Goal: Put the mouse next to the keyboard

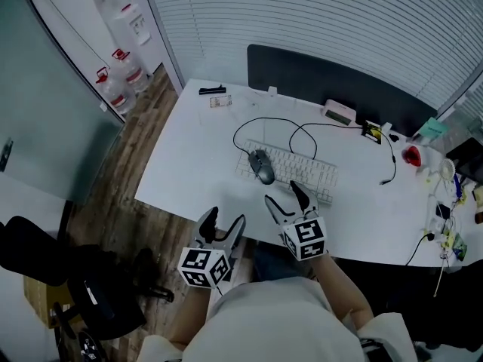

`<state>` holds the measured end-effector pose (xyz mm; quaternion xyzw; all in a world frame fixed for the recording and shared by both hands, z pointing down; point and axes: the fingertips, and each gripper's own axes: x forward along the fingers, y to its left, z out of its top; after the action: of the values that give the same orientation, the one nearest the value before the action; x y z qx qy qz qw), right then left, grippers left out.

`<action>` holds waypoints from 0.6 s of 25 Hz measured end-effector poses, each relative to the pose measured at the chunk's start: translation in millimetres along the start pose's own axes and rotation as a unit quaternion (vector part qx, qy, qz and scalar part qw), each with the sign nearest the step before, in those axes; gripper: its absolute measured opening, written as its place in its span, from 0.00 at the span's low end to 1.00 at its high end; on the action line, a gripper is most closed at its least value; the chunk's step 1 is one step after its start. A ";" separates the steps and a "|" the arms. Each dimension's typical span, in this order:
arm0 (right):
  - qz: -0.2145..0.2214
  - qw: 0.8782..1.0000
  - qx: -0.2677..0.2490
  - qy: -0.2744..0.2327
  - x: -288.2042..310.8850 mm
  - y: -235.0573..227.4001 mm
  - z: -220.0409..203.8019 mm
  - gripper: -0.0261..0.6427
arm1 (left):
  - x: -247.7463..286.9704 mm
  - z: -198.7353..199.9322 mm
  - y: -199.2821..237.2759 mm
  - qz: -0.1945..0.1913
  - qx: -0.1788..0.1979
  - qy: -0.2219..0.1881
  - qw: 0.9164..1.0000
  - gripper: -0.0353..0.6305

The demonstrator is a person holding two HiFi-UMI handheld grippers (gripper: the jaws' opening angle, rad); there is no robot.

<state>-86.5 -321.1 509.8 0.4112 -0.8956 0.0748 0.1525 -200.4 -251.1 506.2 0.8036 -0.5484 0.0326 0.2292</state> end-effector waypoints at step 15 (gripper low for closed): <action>0.034 0.990 -0.034 0.132 126.6 -22.0 -54.7 0.51 | 56.0 13.8 38.8 0.033 -0.020 0.007 0.999 0.52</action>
<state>-136.1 -411.6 603.9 0.3614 -0.8831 0.1031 0.2809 -215.8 -316.6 523.8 0.7800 -0.5736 0.0345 0.2478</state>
